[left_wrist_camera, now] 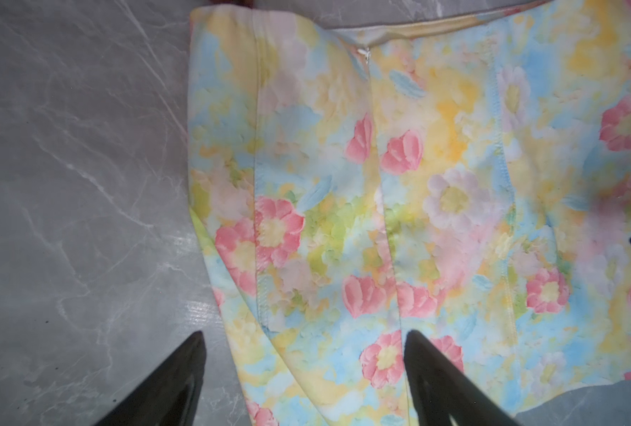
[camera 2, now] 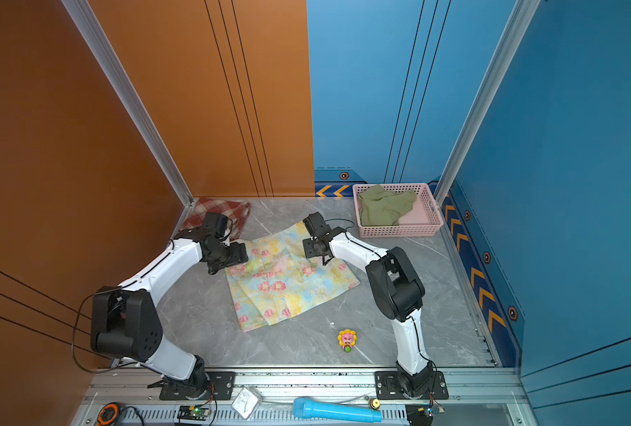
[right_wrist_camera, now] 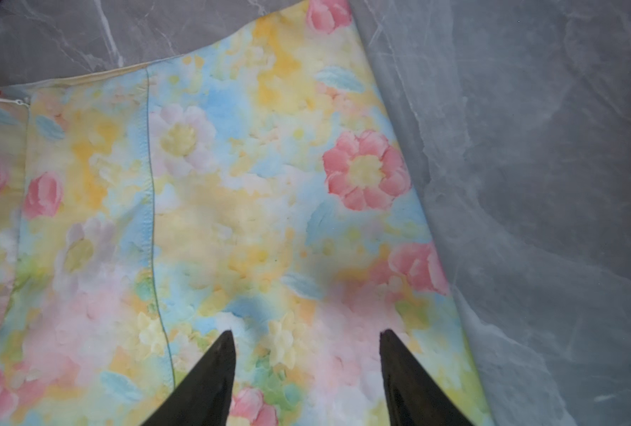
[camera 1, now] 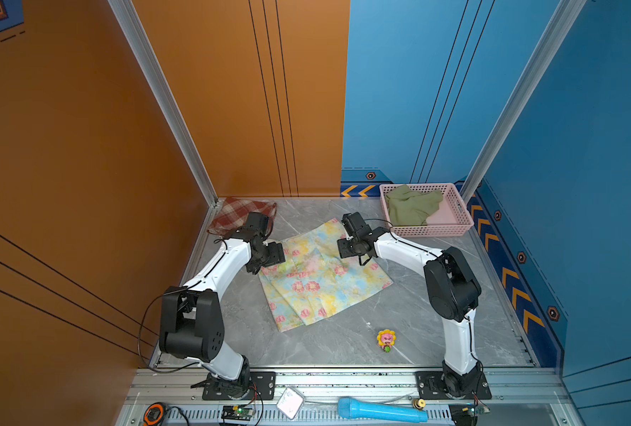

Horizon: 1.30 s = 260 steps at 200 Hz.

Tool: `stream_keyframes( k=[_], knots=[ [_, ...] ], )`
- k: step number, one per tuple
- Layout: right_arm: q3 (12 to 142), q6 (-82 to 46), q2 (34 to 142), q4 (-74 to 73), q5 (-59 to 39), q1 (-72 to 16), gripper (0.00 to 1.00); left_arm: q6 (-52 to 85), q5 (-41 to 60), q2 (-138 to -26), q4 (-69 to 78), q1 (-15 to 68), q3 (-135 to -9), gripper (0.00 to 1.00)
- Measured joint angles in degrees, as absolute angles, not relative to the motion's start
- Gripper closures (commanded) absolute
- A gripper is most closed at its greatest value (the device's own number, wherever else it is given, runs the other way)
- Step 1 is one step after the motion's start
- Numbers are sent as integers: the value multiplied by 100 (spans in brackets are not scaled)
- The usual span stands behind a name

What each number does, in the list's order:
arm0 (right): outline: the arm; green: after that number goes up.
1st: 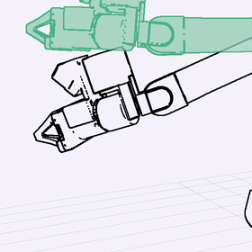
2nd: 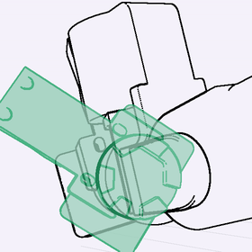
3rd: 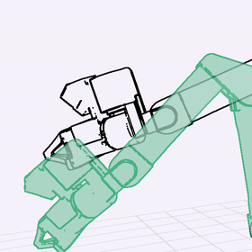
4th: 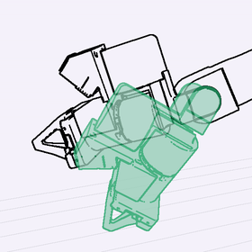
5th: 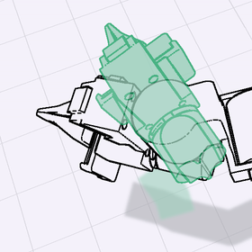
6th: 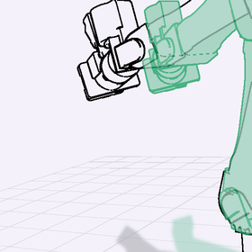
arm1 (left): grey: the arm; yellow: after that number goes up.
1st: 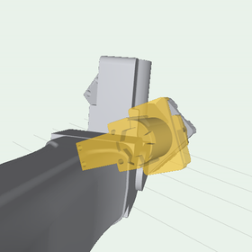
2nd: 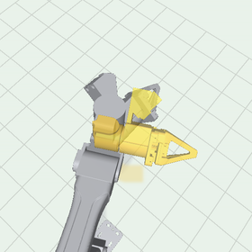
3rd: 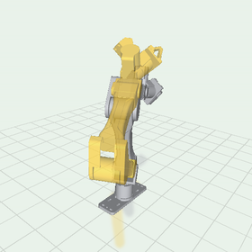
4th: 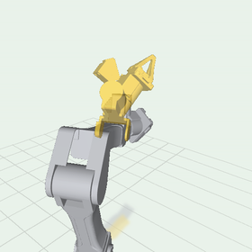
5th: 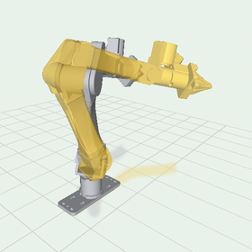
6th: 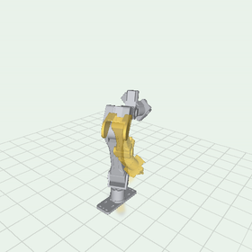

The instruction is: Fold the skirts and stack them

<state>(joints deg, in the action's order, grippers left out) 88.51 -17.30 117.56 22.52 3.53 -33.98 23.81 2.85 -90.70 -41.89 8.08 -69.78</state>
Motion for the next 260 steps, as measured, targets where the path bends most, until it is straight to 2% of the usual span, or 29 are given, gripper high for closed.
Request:
stream_keyframes(
  k=[93,101,127,143,195,207,214,238,260],
  knots=[
    [9153,-1544,12512,2410,329,-3223,58,2381,285,-9271,-4176,982,-7146,15],
    [9207,-1527,12529,2408,325,-3216,64,2381,285,-9271,-4176,998,-7146,15],
    [9273,-1509,12564,2410,301,-3186,90,2381,285,-9271,-4176,1046,-7146,15],
    [9273,-1448,12573,2432,270,-3179,100,2381,285,-9271,-4176,1050,-7148,15],
    [9277,-1433,12573,2456,209,-3181,100,2381,285,-9271,-4176,1055,-7161,15],
    [9284,-1404,12573,2477,183,-3181,83,2381,285,-9271,-4174,1055,-7170,15],
    [9284,-1382,12571,2502,176,-3181,77,2381,285,-9271,-4174,1055,-7170,15],
    [9284,-1275,12569,2512,185,-3181,65,2381,285,-9271,-4176,1055,-7170,15],
    [9284,-1177,12569,2561,222,-3181,62,2381,285,-9271,-4176,1059,-7170,15]
  ],
)
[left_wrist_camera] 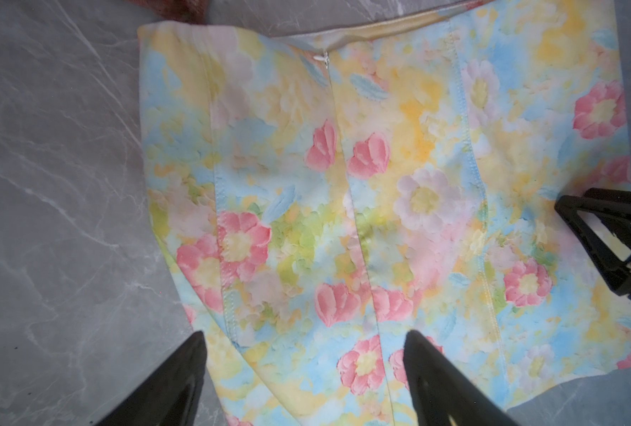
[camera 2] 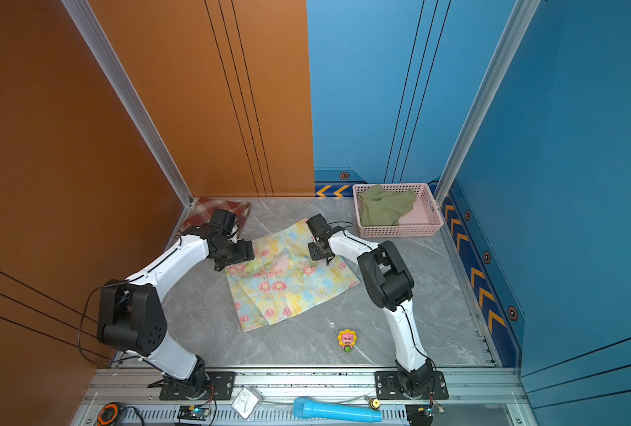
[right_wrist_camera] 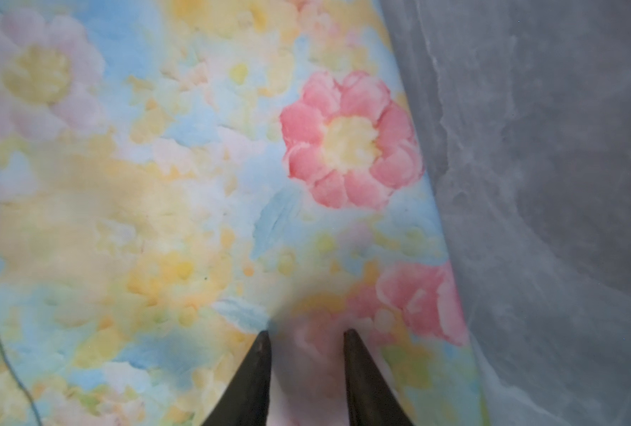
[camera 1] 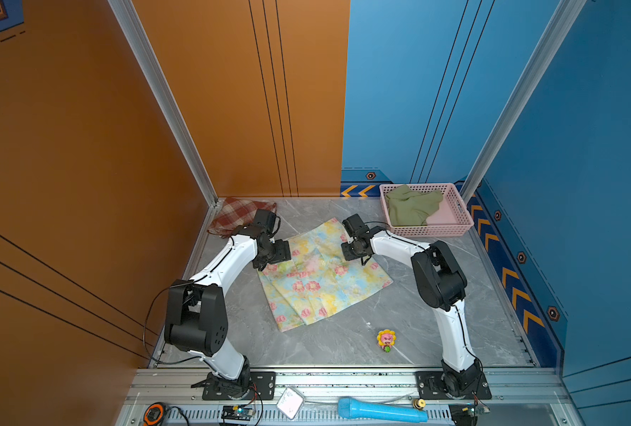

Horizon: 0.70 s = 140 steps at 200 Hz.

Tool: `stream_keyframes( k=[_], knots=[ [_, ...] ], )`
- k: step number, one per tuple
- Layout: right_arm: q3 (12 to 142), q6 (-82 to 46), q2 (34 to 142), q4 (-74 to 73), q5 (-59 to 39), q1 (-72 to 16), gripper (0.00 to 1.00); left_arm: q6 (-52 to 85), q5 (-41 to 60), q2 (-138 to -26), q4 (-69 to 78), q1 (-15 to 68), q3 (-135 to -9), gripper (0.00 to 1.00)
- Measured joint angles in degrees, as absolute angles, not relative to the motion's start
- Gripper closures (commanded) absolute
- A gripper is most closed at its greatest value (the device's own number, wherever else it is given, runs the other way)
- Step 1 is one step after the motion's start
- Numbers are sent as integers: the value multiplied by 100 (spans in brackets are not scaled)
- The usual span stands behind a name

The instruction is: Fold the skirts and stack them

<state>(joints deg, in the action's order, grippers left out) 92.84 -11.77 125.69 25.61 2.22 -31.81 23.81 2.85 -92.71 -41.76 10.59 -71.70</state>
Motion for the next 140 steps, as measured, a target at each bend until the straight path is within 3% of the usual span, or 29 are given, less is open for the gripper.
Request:
stream_keyframes(
  k=[39,76,106,140],
  knots=[
    [9284,-1127,12569,2602,246,-3183,67,2381,285,-9271,-4176,1059,-7170,15],
    [9284,-1055,12571,2624,309,-3236,89,2381,285,-9271,-4176,1059,-7170,15],
    [9284,-1037,12571,2641,311,-3258,100,2381,285,-9271,-4174,1059,-7170,15],
    [9286,-1031,12569,2644,311,-3258,100,2381,285,-9271,-4174,1059,-7170,15]
  ],
)
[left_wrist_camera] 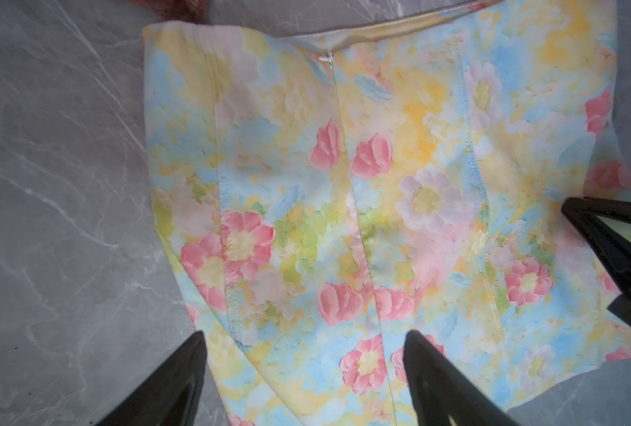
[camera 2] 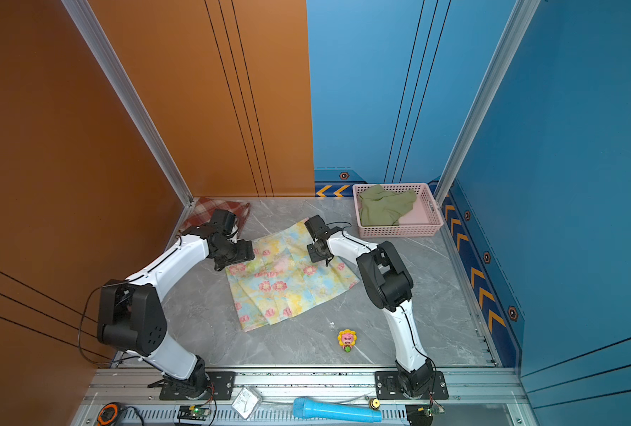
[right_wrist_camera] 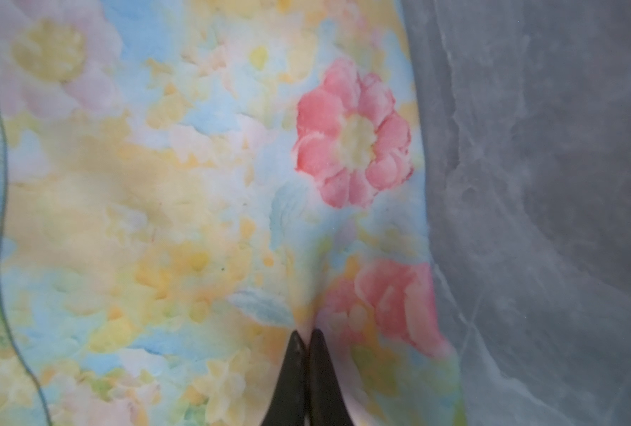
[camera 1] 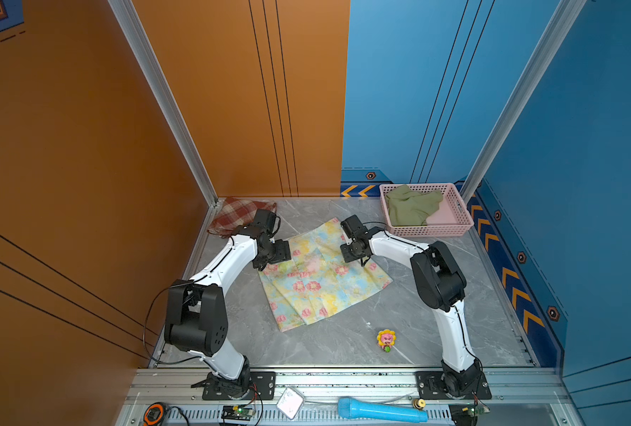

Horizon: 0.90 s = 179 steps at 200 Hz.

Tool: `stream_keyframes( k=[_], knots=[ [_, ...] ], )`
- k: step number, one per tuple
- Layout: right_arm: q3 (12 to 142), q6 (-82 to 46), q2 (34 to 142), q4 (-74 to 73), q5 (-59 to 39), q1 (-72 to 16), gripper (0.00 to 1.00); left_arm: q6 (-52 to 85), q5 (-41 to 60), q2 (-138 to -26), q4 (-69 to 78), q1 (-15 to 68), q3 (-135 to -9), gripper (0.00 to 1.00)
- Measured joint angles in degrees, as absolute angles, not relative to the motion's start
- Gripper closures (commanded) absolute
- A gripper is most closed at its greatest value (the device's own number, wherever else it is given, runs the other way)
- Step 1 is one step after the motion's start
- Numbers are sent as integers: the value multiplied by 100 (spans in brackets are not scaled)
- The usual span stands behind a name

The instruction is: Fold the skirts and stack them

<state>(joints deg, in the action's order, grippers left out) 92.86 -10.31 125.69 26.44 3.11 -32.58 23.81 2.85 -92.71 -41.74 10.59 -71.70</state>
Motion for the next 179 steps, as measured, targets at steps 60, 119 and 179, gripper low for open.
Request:
stream_keyframes(
  k=[60,119,179],
  knots=[
    [9463,-1031,12066,3194,307,-3341,100,2383,287,-9236,-4176,1059,-7170,15],
    [10003,-1249,10637,3284,-30,-3256,100,2383,292,-8871,-4174,1057,-7159,15],
    [9848,-1354,10575,3435,5,-3006,100,2403,331,-8818,-4174,1052,-7122,15]
  ],
)
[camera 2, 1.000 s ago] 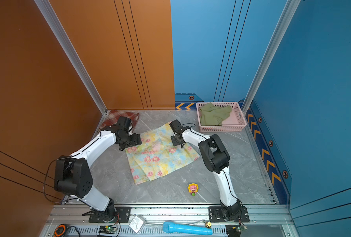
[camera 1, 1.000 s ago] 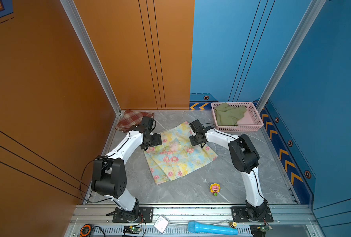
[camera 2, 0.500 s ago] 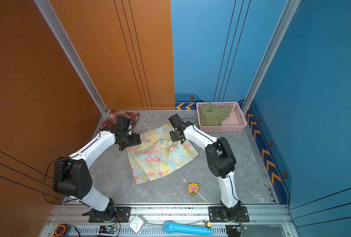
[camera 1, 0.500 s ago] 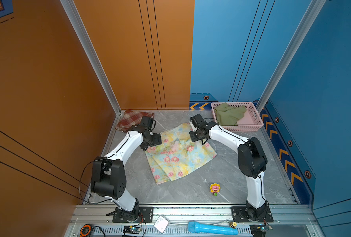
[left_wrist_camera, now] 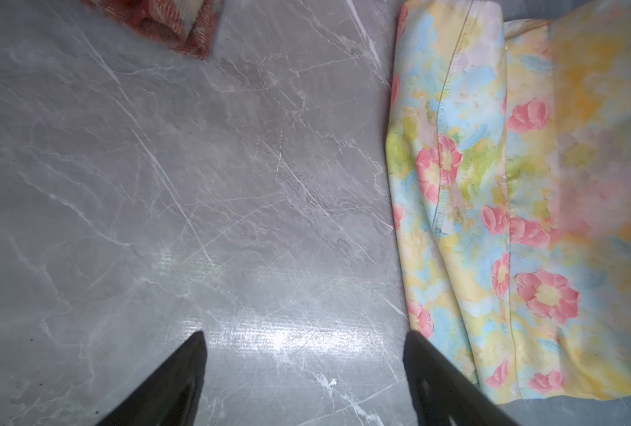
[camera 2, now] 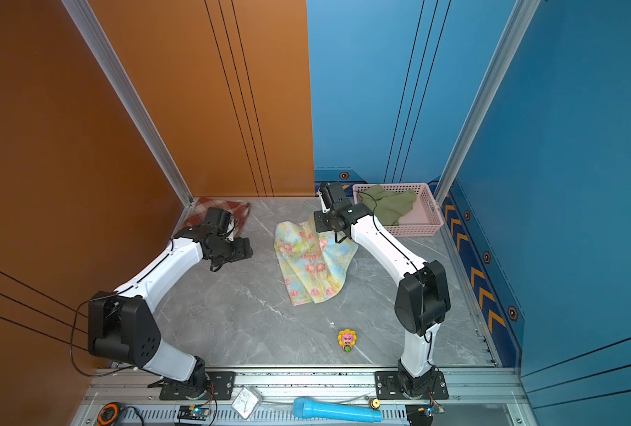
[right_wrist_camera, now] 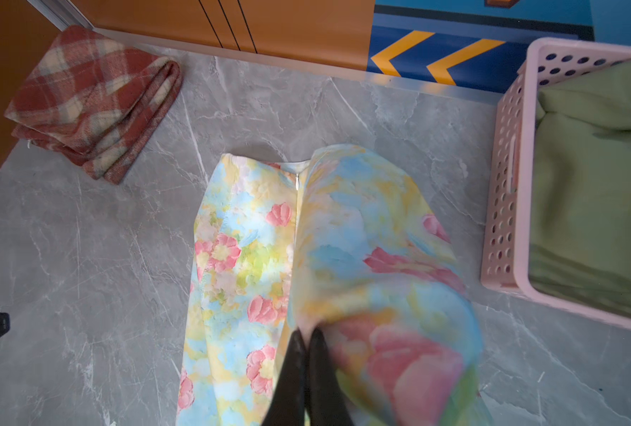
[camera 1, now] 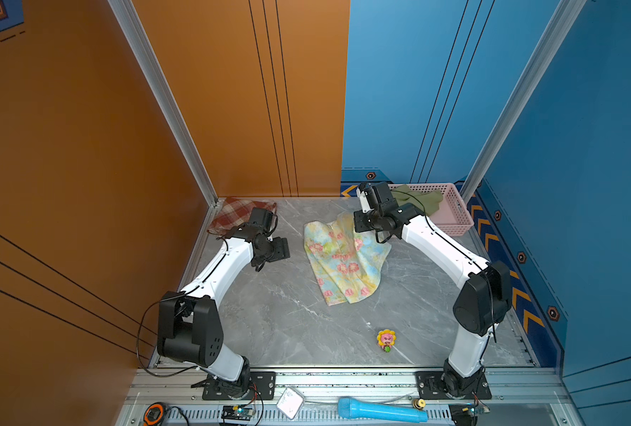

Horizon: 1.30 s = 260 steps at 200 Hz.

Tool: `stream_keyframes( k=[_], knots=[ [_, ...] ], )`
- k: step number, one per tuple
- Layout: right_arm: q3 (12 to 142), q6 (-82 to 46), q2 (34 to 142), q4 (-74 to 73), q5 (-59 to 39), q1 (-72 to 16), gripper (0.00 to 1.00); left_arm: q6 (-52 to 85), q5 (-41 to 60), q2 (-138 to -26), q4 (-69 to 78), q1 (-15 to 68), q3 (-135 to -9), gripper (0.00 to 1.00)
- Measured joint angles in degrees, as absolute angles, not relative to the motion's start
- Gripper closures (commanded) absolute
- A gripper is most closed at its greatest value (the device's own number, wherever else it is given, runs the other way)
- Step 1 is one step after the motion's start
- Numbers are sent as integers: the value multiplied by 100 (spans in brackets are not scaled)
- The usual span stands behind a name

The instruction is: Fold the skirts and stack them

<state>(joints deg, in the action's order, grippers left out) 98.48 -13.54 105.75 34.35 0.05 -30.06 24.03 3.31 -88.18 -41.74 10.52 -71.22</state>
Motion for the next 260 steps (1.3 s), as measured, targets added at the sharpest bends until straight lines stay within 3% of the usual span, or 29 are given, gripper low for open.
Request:
stream_keyframes(
  k=[75,86,100,115,190,260],
  knots=[
    [9749,-1354,10667,3548,237,-2891,99,2453,333,-8818,-4134,1208,-6982,15],
    [9747,-1358,10726,3592,427,-2762,81,2469,333,-8818,-4134,1232,-6936,15],
    [9684,-1358,10748,3607,646,-2620,42,2491,333,-8818,-4134,1245,-6886,15],
    [9577,-1343,10739,3618,910,-2574,29,2493,331,-8818,-4134,1245,-6847,15],
    [8125,-1398,10084,3509,1033,-4333,30,2493,451,-8818,-4132,1116,-6849,15],
    [7356,-2003,10184,3096,923,-5769,33,2512,1142,-8879,-4123,38,-6945,16]
  ],
)
